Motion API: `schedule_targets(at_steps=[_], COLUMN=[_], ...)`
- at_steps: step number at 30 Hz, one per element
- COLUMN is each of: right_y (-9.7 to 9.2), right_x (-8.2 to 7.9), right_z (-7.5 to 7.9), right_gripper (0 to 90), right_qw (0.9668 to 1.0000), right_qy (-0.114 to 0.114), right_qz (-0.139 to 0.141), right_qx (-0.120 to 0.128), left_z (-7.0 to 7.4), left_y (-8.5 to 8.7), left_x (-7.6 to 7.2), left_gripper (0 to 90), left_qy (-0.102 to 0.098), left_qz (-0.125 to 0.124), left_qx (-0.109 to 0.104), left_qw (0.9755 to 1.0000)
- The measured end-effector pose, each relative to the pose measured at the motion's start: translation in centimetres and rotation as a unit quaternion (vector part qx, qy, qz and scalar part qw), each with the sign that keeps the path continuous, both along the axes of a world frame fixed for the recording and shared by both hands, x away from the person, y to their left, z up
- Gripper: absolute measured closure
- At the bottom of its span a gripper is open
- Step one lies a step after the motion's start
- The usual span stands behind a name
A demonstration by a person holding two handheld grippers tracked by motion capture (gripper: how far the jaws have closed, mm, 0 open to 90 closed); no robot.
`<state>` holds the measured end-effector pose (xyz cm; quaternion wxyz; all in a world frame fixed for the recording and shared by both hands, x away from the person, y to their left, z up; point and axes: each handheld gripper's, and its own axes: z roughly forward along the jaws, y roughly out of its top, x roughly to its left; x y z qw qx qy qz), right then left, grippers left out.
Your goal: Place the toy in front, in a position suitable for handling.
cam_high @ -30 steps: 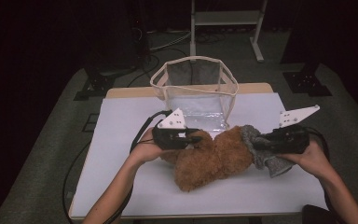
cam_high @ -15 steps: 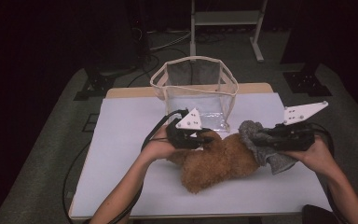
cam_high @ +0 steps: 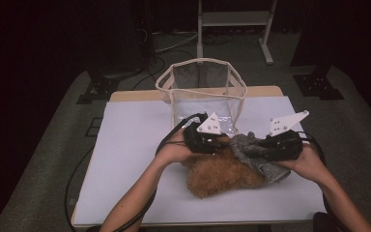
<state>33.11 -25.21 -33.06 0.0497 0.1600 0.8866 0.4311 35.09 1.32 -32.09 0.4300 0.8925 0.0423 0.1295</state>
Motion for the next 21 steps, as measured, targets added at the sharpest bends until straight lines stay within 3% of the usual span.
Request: schedule_targets(at_steps=[3,7,12,14,16,21], right_y=[-0.8,-2.8,-3.8,-4.0,-4.3,-4.7], right_x=[0.3,0.8,0.9,0.9,1.0,1.0], right_z=[-1.2,-2.5,-3.1,-3.1,-3.3,-3.4], right_gripper=[74.4,74.7,74.8,74.7,74.8,74.7], right_qw=[0.9999,0.9991,0.9983,0.9982,0.998,0.9975], right_qy=[0.007,0.02,0.029,0.031,0.034,0.038], right_qz=[-0.014,-0.033,-0.043,-0.044,-0.048,-0.052], right_qx=[-0.004,0.016,0.025,0.026,0.025,0.029], left_z=[-0.1,0.1,-0.2,-0.3,-0.6,-1.9], left_y=[0.4,1.3,3.3,3.7,4.8,5.9], left_x=[0.0,-0.4,-1.1,-1.2,-1.5,-1.9], left_gripper=[64.6,57.4,53.4,50.8,49.6,46.5], left_qy=[0.007,0.009,0.011,0.011,0.025,0.039], left_qz=[0.0,0.0,0.002,0.004,0.004,0.006], left_qx=[-0.006,-0.014,-0.052,-0.058,-0.08,-0.087], left_qw=[1.0,0.9999,0.9986,0.9982,0.9965,0.9955])
